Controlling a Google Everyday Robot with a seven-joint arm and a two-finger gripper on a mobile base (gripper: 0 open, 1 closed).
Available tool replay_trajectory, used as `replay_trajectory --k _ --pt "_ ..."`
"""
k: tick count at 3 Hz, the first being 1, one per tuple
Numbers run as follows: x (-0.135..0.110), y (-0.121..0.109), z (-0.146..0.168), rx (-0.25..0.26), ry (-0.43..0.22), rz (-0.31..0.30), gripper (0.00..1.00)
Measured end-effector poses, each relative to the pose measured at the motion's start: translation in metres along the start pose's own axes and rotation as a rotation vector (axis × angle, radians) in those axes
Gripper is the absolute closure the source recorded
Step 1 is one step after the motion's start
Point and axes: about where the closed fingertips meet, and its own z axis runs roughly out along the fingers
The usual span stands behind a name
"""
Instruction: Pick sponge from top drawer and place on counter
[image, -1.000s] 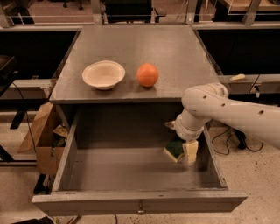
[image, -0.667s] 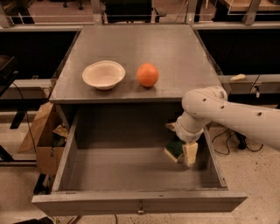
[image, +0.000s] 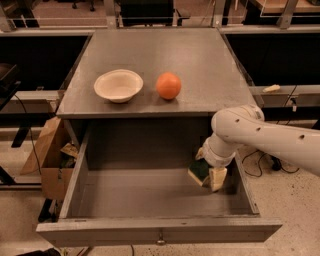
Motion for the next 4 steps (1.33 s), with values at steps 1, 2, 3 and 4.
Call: replay_trajectory --k 1,2,3,4 --pt "-0.002 0.005 -0.014 0.038 0.012 0.004 0.65" --pt "-0.010 0.015 -0.038 0.089 0.023 -0.018 0.89" --pt "-0.016 0.035 -0.080 0.140 0.033 -0.027 1.00" --pt "-0.013 0.059 -0.137 0.214 0.062 0.028 1.00"
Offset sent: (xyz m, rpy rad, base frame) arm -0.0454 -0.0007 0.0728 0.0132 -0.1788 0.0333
